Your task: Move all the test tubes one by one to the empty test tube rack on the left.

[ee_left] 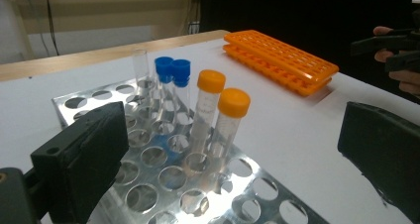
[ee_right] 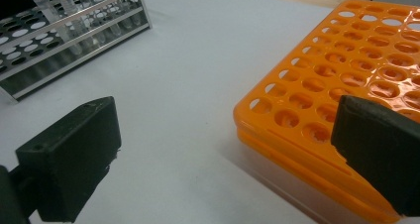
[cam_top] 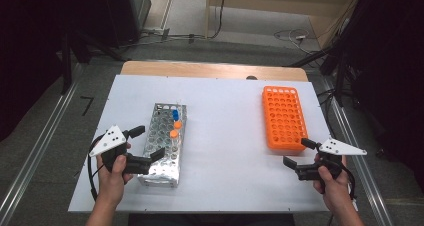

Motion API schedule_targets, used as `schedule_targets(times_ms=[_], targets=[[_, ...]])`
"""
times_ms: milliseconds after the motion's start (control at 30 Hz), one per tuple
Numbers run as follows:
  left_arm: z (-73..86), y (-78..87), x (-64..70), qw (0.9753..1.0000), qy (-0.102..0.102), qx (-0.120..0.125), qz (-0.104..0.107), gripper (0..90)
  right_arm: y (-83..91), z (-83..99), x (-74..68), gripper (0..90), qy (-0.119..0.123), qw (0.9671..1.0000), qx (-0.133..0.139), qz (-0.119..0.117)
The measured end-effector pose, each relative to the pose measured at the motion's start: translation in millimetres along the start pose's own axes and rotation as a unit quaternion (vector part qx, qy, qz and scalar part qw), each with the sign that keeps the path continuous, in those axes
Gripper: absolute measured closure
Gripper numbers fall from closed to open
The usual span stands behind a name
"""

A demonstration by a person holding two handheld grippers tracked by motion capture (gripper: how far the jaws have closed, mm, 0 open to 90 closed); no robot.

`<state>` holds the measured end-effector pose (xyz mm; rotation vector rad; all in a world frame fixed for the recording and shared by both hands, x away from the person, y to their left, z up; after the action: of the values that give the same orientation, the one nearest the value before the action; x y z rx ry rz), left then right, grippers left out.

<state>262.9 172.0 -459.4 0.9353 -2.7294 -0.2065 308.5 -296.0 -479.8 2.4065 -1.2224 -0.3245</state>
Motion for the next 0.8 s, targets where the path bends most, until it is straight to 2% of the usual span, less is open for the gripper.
schedule_targets(times_ms=[267, 433, 600, 800], targets=[[12.2, 17.4, -7.9, 0.9999, 0.005, 0.012, -0.008, 0.0, -0.8, 7.0, 12.1, 0.0, -0.007, 0.9999, -0.001, 0.007], [20.0, 27.1, -10.1, 0.9999, 0.004, 0.008, -0.011, 0.0, -0.1, 9.4, 19.5, 0.0, -0.011, 0.9999, 0.004, 0.01], [25.7, 31.4, -14.1, 0.9997, 0.008, 0.009, -0.019, 0.0, -1.7, 13.3, 28.8, 0.0, -0.018, 0.9997, 0.005, 0.018], [27.8, 35.8, -18.6, 0.9996, 0.01, 0.018, -0.019, 0.0, -3.7, 17.6, 35.1, 0.0, -0.026, 0.9994, 0.002, 0.023]])
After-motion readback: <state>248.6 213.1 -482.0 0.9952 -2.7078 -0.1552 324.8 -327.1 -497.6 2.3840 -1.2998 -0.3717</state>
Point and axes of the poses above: each handheld gripper's, and its own axes: y roughly backward along the jaws, z roughly out of its underside, x roughly to its right, the point moved 6 cm from there along -y, roughly forward along the jaws, and after that the axes turned 10 degrees about z, right-handed, at the moved point
